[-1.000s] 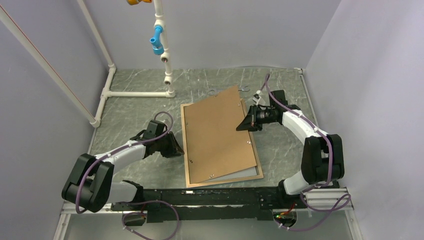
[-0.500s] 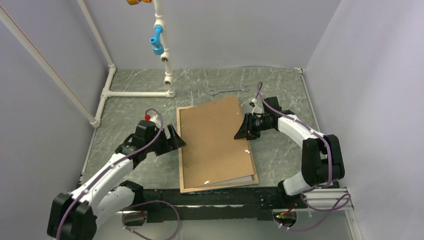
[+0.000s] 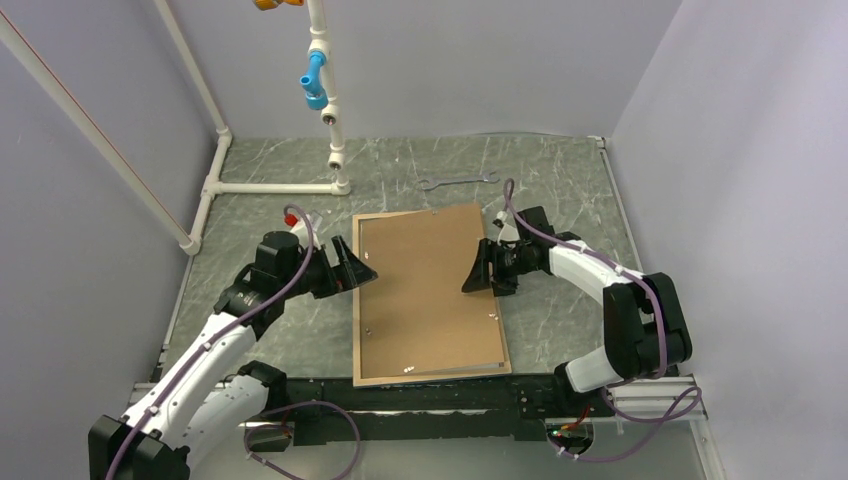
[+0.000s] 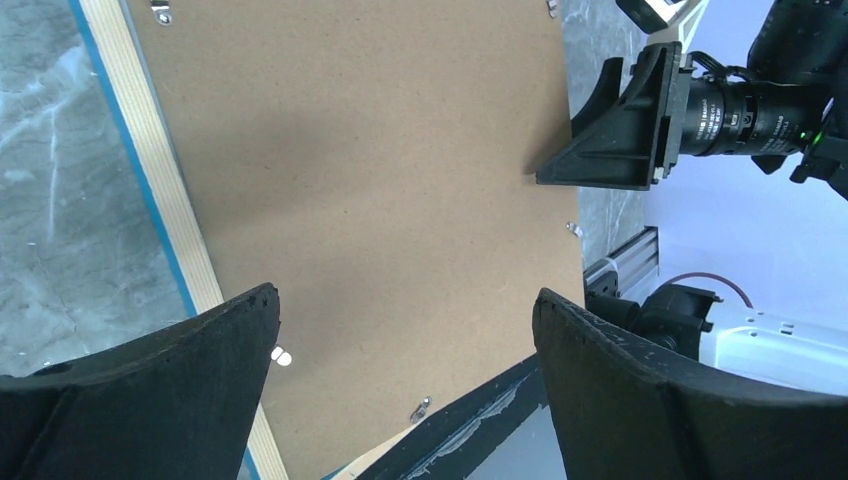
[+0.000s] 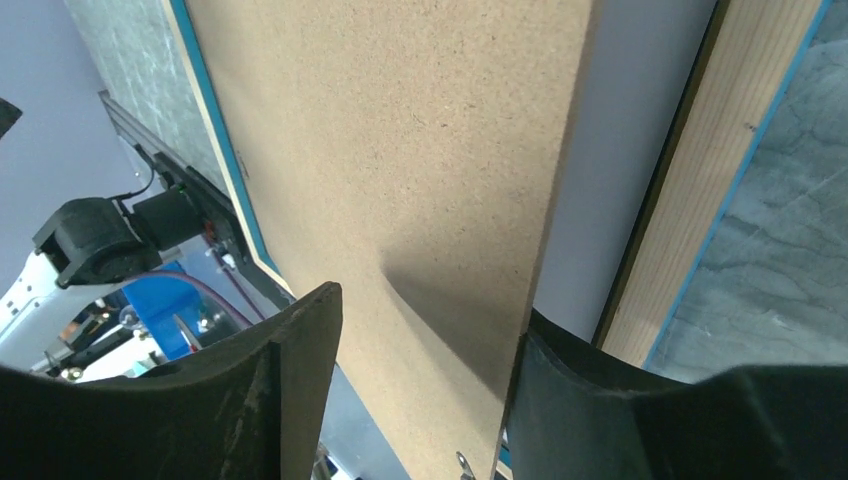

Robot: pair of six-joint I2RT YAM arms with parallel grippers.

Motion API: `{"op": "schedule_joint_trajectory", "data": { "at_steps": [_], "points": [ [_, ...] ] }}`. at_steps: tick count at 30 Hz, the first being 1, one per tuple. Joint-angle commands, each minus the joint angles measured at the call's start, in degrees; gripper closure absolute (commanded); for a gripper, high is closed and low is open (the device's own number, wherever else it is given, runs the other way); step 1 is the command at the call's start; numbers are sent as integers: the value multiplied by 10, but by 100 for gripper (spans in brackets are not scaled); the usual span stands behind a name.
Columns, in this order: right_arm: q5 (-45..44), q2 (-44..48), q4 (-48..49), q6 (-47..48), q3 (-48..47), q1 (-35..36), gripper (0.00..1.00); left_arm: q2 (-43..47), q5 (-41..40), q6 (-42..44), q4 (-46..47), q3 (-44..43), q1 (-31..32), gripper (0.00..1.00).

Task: Put the photo into the frame
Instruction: Place the photo frame item in the photo frame.

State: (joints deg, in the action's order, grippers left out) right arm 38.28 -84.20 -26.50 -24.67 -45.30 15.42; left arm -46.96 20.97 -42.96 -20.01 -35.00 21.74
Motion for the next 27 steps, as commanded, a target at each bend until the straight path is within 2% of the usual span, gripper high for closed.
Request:
{"op": "schedule_joint_trajectory", "data": {
  "at_steps": [1, 10, 16, 23, 27],
  "points": [
    [-17, 2, 14, 0, -15, 17, 40, 2, 28, -5, 10, -19, 5, 1],
    [-49, -32, -18, 18, -64, 39, 29, -36, -8, 11, -41, -42, 19, 1],
    [-76, -43, -31, 19, -83, 62, 24, -74, -50, 33, -85, -80, 52, 1],
    [-151, -32, -66, 19, -108, 98, 4, -106, -84, 34, -105, -104, 81, 1],
    [-174, -36, -76, 19, -118, 110, 0, -121, -99, 36, -118, -115, 92, 1]
  ]
}}
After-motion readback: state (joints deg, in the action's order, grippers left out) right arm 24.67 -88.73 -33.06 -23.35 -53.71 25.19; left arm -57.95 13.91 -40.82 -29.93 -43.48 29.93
